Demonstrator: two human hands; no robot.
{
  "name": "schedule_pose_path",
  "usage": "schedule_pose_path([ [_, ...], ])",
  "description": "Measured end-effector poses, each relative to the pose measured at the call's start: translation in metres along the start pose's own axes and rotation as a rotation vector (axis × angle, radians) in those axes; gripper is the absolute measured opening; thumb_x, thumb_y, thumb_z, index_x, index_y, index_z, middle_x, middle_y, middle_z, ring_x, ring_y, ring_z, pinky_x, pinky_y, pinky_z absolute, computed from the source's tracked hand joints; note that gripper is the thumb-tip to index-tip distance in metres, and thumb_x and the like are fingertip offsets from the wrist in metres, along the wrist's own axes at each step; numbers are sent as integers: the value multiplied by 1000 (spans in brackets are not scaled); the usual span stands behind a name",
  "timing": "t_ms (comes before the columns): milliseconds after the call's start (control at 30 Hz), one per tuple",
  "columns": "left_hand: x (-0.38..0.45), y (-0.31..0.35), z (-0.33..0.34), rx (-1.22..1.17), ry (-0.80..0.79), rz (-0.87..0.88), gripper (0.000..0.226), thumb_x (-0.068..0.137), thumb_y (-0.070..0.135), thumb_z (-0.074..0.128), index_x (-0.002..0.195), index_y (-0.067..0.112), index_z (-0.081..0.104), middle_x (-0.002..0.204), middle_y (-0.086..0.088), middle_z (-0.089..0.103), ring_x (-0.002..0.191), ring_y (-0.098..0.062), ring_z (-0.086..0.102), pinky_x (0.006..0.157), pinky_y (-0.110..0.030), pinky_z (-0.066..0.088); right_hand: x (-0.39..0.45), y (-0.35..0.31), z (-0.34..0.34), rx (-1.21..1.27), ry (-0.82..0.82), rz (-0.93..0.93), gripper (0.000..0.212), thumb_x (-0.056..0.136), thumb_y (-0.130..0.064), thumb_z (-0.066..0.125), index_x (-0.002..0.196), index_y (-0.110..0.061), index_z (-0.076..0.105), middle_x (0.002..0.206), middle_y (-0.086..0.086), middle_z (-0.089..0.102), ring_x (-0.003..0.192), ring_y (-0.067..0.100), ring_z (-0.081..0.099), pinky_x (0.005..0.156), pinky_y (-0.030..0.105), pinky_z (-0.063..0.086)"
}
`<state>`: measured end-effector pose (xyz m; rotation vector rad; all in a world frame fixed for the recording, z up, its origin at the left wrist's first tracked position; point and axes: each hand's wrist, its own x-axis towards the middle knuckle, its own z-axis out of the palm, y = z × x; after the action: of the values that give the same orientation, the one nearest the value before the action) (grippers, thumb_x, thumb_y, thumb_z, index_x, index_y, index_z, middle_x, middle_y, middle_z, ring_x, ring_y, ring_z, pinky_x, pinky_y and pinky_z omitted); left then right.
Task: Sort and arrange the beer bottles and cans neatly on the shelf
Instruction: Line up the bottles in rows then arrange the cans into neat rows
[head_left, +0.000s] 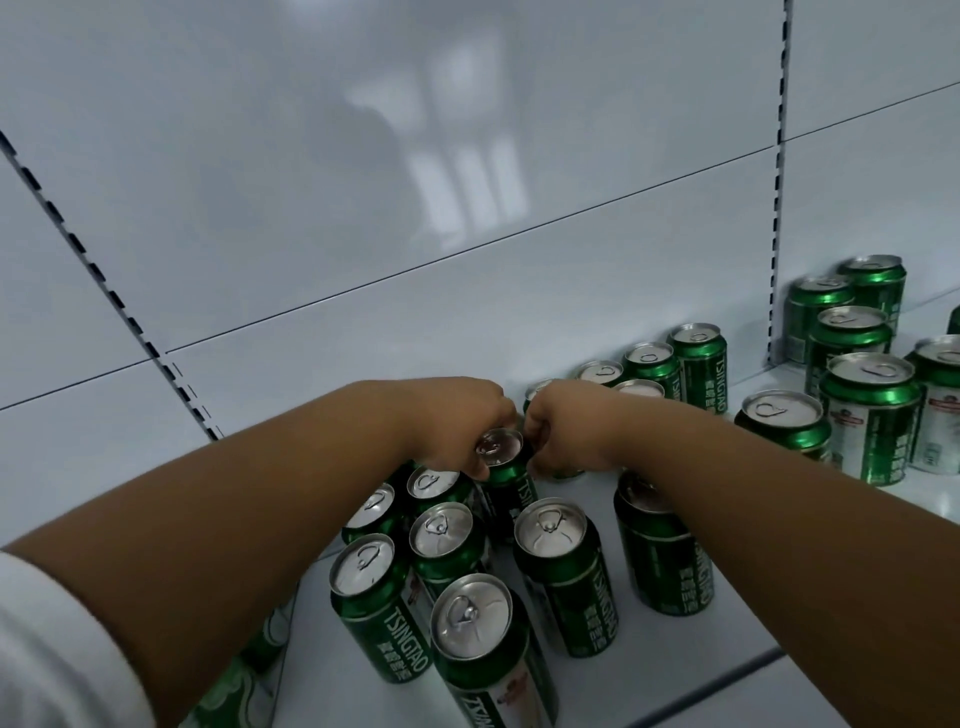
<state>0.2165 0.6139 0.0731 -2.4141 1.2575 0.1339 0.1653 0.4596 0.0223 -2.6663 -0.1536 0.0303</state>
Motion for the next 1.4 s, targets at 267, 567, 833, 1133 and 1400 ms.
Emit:
schedule_pose_path([
  [267, 2, 6, 7, -21, 16, -15, 61, 85, 30, 73, 140, 23, 48, 130, -4, 48, 115, -23, 53, 81, -21, 32, -4, -6, 2, -100, -19, 1, 25, 80, -28, 76, 97, -11, 72, 93, 9, 71, 87, 24, 66, 73, 31, 53],
  [567, -37, 35, -3, -217, 136, 101, 23, 88, 43, 66, 105, 28, 62, 105, 4, 59, 93, -15, 59, 82, -31, 49, -59, 1, -27, 13, 26, -56, 16, 81, -23, 77, 97, -26, 74, 91, -12, 70, 87, 8, 65, 82, 30, 56],
  [833, -39, 63, 1, -113, 34, 126, 50, 73, 52, 78, 110, 23, 62, 103, 3, 65, 88, -16, 63, 77, -38, 55, -82, 2, -21, -29, -41, -64, 23, 82, -29, 77, 104, -24, 71, 95, -11, 68, 90, 10, 64, 83, 31, 55],
  [1133, -29, 39, -4, -60, 16, 50, 60, 72, 45, 81, 122, 23, 57, 115, 2, 59, 99, -17, 59, 86, -37, 52, -77, -2, -13, -113, -53, -91, 35, 80, -38, 78, 109, -20, 71, 107, -5, 69, 99, 15, 65, 90, 38, 55],
  [1400, -23, 39, -1, -36, -40, 40, 57, 72, 44, 82, 118, 19, 59, 105, 2, 59, 90, -17, 56, 73, -28, 43, -67, 2, -9, -120, 26, -85, 21, 88, -25, 68, 108, -18, 72, 105, -3, 70, 96, 16, 63, 87, 32, 53],
])
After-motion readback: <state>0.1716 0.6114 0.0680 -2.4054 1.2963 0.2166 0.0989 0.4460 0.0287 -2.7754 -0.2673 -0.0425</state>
